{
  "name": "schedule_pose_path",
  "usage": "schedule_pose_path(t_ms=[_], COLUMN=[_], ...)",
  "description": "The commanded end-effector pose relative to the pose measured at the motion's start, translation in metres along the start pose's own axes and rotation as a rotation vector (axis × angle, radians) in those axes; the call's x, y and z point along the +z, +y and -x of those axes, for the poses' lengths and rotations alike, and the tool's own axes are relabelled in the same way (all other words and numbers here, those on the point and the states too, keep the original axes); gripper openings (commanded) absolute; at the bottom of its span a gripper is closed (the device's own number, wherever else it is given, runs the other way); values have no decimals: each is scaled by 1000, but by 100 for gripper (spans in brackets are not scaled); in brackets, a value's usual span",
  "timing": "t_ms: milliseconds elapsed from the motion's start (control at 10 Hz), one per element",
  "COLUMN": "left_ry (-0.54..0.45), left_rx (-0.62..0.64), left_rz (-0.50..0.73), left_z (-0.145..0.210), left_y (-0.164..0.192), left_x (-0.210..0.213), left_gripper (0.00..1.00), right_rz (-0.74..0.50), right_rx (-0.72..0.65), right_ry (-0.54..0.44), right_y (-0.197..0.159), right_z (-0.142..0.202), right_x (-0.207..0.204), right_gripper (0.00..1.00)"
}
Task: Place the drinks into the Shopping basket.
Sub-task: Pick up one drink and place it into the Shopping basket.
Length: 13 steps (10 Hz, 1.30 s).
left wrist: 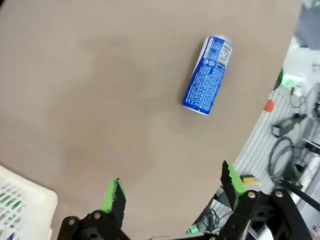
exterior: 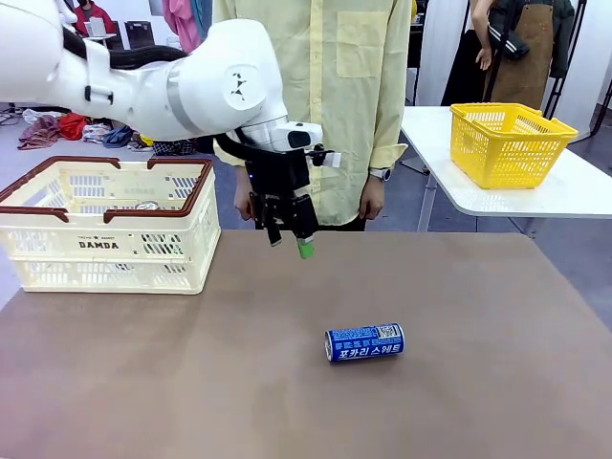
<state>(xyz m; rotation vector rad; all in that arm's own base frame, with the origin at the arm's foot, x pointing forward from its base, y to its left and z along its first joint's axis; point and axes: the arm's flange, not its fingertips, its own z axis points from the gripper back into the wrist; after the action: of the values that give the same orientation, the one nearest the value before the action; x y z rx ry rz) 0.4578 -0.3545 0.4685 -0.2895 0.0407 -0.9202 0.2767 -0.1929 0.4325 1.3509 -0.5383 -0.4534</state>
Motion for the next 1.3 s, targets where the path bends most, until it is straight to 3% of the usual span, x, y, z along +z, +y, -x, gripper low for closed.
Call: schedule_pose_path(t_ms=[0, 300, 500, 800, 1000, 1100, 1200], left_ry=[62, 40, -32, -7, -8, -37, -59], left_rx=[-5, -7, -314, -524, -641, -675, -682], left_rz=[47, 25, -172, -286, -311, -361, -334], left_z=[-6, -2, -13, -34, -31, -28, -26], left_y=[-4, -4, -73, -153, -172, -167, -161], left_x=[10, 4, -20, -83, -117, -127, -131], left_gripper=[100, 100, 100, 100, 100, 100, 100], right_rz=[-24, -24, -24, -24, -24, -24, -24], right_rx=[18, 18, 18, 18, 18, 18, 18], right_ry=[-12, -12, -12, -12, -12, -12, -12], right_y=[2, 2, 2, 2, 2, 2, 2], right_z=[-4, -4, -4, -4, -4, -4, -4], right_x=[-1, -1, -1, -1, -1, -1, -1], right_gripper=[100, 100, 100, 100, 100, 100, 100])
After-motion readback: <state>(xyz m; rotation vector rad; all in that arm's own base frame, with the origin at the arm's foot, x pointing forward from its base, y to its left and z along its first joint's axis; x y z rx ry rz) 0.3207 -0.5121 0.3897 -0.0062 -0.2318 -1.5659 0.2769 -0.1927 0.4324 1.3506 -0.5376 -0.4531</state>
